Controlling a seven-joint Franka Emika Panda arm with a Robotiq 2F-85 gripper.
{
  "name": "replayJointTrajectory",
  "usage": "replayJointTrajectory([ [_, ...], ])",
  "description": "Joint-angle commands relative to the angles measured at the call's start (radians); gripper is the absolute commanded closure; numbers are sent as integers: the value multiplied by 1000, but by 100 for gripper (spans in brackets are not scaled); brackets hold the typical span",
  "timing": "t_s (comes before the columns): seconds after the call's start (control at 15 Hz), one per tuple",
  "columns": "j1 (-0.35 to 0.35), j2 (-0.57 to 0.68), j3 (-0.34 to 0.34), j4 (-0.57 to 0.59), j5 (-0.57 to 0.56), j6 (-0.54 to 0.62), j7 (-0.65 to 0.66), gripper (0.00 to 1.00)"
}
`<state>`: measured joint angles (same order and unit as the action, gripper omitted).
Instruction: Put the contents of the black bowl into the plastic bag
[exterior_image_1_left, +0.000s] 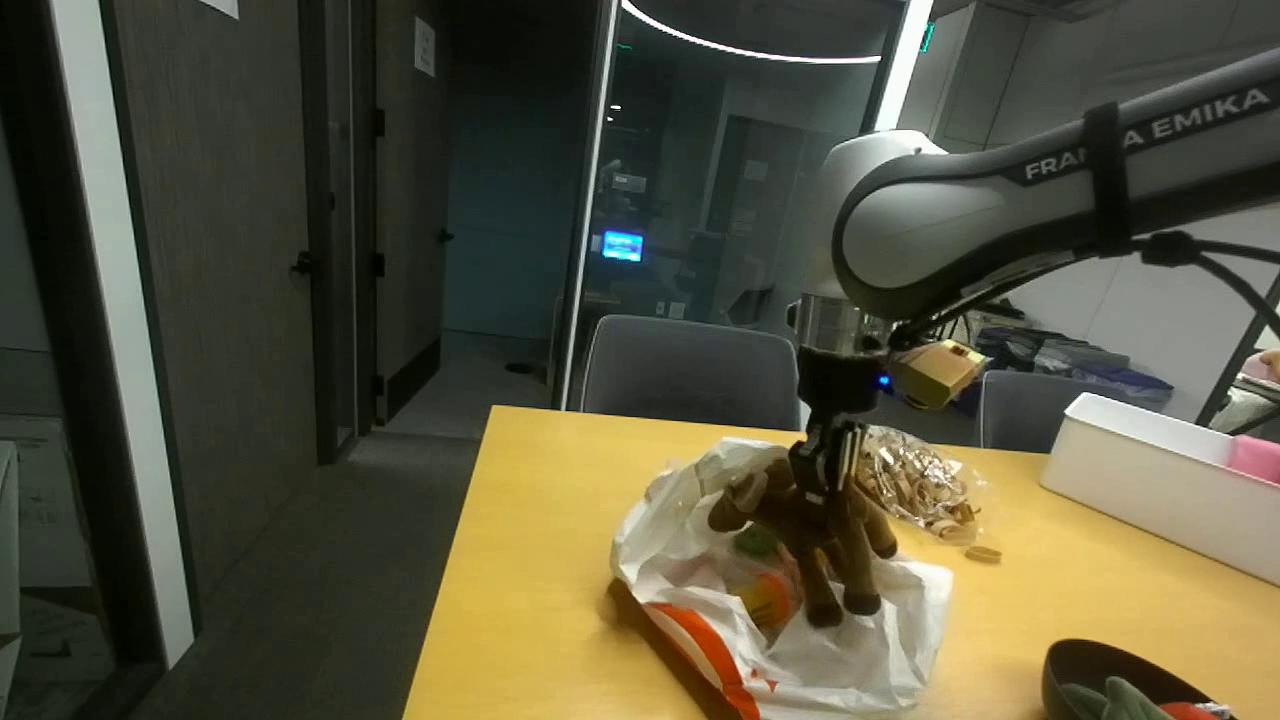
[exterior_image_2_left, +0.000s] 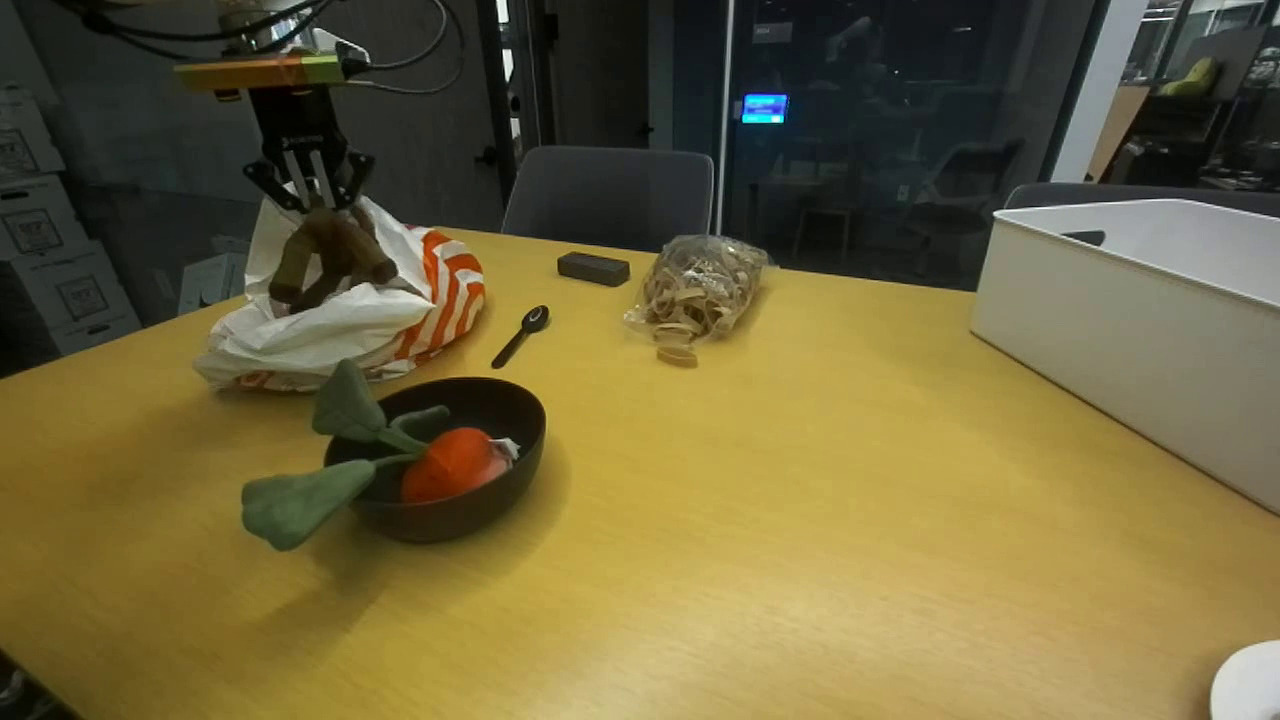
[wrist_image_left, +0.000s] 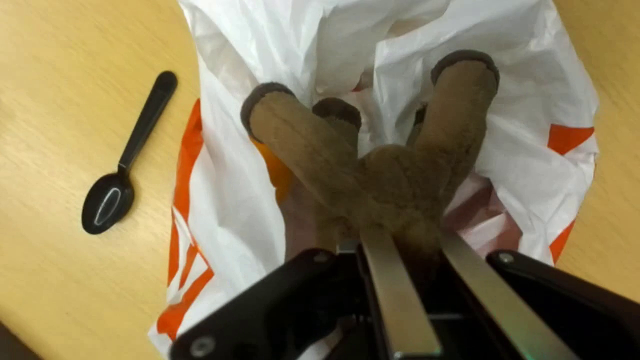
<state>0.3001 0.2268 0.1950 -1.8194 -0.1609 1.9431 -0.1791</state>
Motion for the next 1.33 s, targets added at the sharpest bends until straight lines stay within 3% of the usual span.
replayJointTrajectory([
  [0.0, -43, 38, 26, 40, 141, 21, -33, 91],
  [0.2, -75, 70, 27, 60, 276, 19, -70, 90],
  [0.47, -103, 87, 24, 64, 366, 116, -96, 91],
  [0.6, -109, 83, 19, 57, 367, 143, -87, 61],
  [0.87, -131, 37, 27, 19, 380, 184, -150, 31],
  [1.13, -172, -40, 42, -21, 481, 155, -285, 3],
  [1.27, -183, -102, 17, -53, 470, 73, -261, 0],
])
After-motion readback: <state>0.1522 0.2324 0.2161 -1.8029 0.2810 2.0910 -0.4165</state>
